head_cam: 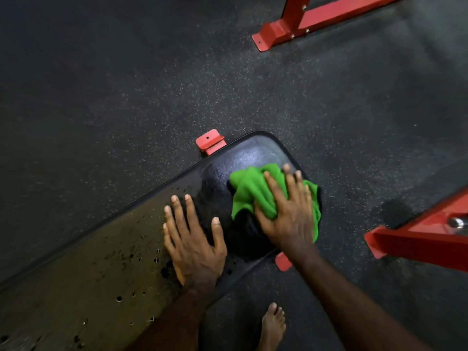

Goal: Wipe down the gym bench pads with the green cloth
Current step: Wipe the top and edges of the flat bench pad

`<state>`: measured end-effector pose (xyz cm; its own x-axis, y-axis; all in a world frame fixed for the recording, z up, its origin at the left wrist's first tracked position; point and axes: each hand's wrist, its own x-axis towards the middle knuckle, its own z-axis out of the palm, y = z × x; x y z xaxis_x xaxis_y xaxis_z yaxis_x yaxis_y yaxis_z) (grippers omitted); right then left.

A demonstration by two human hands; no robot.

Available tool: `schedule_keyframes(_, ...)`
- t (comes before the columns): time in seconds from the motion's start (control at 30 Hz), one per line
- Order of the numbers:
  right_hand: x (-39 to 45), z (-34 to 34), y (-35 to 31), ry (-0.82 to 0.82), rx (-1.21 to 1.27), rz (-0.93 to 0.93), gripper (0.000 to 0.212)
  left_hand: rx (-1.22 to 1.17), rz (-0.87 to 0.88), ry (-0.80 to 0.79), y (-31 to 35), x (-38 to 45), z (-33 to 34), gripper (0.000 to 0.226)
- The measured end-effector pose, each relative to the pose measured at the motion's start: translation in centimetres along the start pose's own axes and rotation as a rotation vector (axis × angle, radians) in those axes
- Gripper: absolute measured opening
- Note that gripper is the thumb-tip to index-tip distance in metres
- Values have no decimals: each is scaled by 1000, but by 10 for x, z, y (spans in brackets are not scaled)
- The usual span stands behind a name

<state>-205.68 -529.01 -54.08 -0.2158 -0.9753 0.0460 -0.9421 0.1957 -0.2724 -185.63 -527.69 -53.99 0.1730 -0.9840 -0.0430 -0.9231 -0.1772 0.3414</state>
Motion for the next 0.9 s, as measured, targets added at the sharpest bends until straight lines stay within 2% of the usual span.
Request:
schedule_keyframes(0.07, 24, 8, -20, 77, 47, 348, 77, -2, 0, -5, 1, 0, 1, 72)
schedule_keyframes(0.1, 30, 11, -37, 100, 60, 459, 76, -6, -7, -3, 1, 1, 1, 71)
schedule_keyframes(0.13, 29, 13, -51, 97, 56, 452, 74, -13, -13, 2, 1, 0, 1, 70)
schedule_keyframes(0.17, 22, 16, -60, 62, 42, 303, 73, -21, -10, 9, 0, 1, 2, 69)
schedule_keyframes(0.23, 10, 13, -50, -61, -29, -231, 76, -15, 14, 20, -1, 1, 3, 70)
schedule_keyframes(0.27, 16, 9, -37, -117, -52, -418, 78, -3, 11, 16, -3, 0, 4, 72)
schedule_keyframes(0.3, 29, 8, -26, -132, -87, -484, 79, 3, 8, 2, -3, 2, 4, 72)
schedule_keyframes(0.33, 43, 9, -20, -115, -108, -419, 78, 2, 2, -16, -4, 0, 4, 71)
schedule_keyframes(0.43, 75, 16, -44, -4, 9, 153, 73, -16, 3, -24, -1, 0, 3, 68)
schedule_keyframes(0.47, 74, 18, -62, 21, 26, 243, 71, -26, 5, -22, -1, 1, 3, 68)
schedule_keyframes(0.5, 68, 20, -78, 33, 21, 234, 67, -42, 8, -18, 0, 1, 2, 68)
schedule_keyframes(0.53, 58, 24, -87, 17, 11, 132, 65, -61, 9, -12, -3, 0, 2, 68)
schedule_keyframes(0.63, 55, 21, -67, -122, -89, -369, 69, -128, -3, -6, -3, 2, -2, 72)
schedule_keyframes(0.67, 66, 19, -58, -147, -140, -462, 70, -191, -13, 6, -4, 3, -5, 71)
schedule_keyframes(0.7, 77, 17, -51, -151, -165, -472, 71, -284, -26, 23, -4, 3, -8, 68)
schedule_keyframes(0.73, 85, 16, -49, -148, -160, -413, 72, -403, -38, 43, -6, 4, -13, 66)
schedule_keyframes(0.8, 80, 19, -61, -124, -93, -173, 72, -572, -59, 86, -22, 1, -27, 62)
schedule_keyframes(0.9, 57, 27, -95, -64, -16, 91, 74, -411, -128, 114, -76, -8, -48, 58)
